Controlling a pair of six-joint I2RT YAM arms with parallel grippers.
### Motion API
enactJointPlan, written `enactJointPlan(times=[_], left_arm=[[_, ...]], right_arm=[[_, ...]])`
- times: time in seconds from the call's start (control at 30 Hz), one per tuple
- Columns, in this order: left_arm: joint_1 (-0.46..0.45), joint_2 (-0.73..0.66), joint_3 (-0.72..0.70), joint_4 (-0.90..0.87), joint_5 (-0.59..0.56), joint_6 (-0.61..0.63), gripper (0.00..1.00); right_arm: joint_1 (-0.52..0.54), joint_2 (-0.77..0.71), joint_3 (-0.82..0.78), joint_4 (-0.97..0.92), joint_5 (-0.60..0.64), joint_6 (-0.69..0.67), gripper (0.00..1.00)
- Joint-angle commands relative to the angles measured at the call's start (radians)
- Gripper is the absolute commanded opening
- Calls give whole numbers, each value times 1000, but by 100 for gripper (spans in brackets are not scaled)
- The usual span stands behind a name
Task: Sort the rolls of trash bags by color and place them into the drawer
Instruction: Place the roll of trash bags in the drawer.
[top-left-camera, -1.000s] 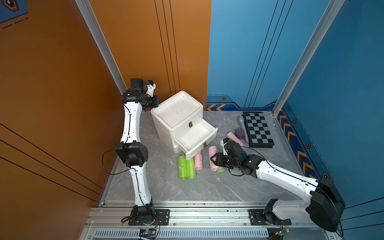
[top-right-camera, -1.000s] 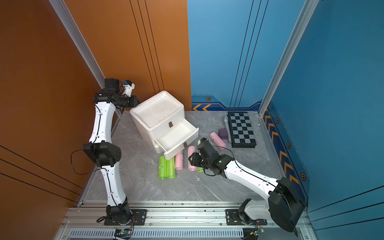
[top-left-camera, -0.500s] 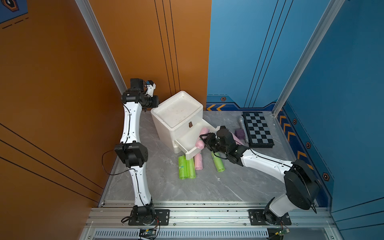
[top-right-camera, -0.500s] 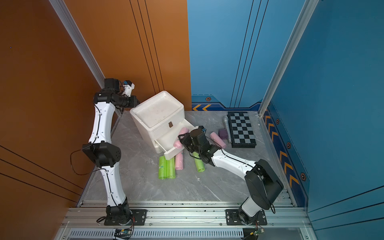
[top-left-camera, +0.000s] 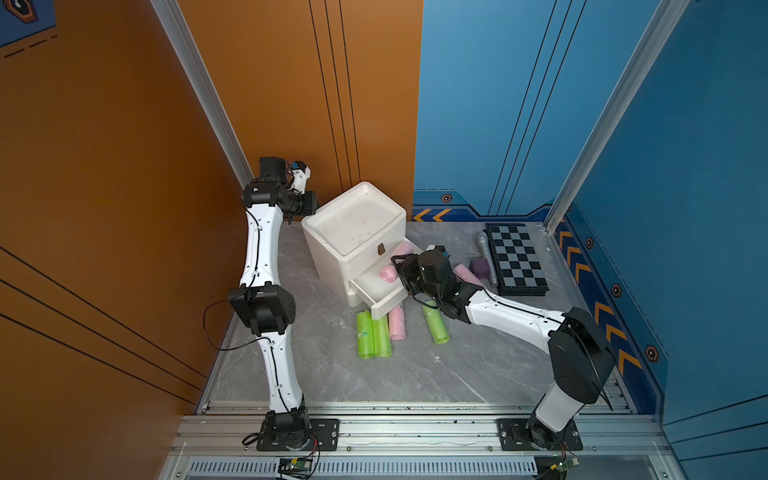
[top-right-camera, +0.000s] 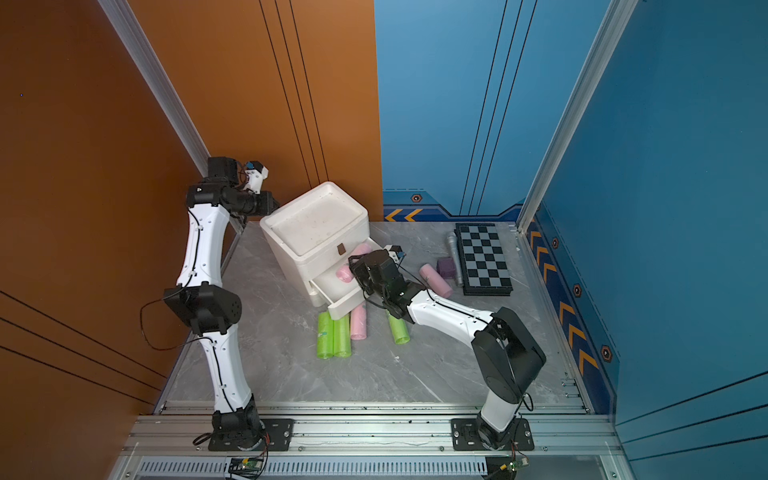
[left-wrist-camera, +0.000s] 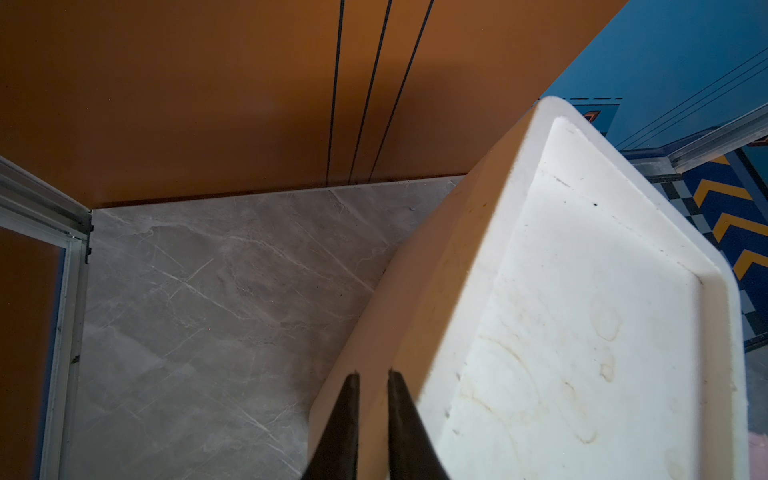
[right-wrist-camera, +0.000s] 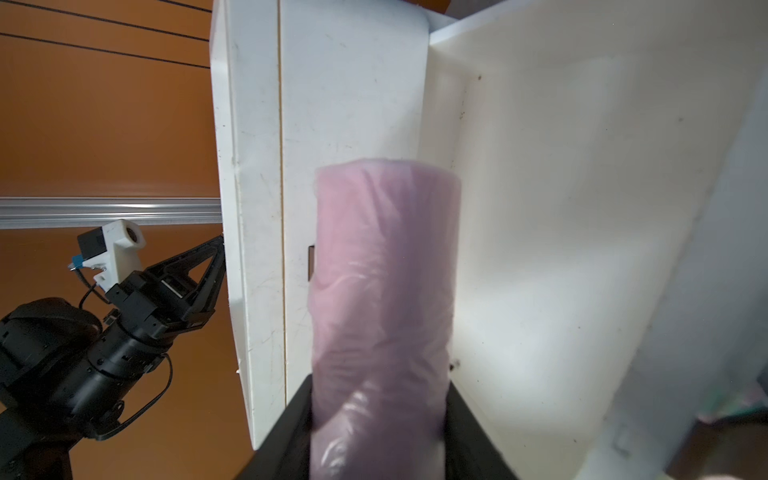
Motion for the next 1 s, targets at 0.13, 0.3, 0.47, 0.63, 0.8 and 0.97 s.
enactJointPlan(times=[0.13, 0.3, 0.47, 0.63, 0.8, 0.97], left_arm=[[-1, 3, -8, -130, 57, -6, 16], [7, 6, -6, -130, 69, -9, 16], [27, 10, 0, -130, 84, -17, 16], [36, 14, 4, -130, 96, -22, 16], [37, 14, 3, -130, 96, -22, 16], [37, 15, 2, -130, 96, -22, 16]], right_arm=[[19, 56, 136, -118, 101, 21, 44], [25, 95, 174, -188, 108, 31, 45], [31, 109, 180, -219, 118, 34, 48], [31, 133, 198, -220, 101, 34, 53], [29, 155, 219, -216, 72, 31, 57], [31, 136, 206, -193, 76, 19, 55]])
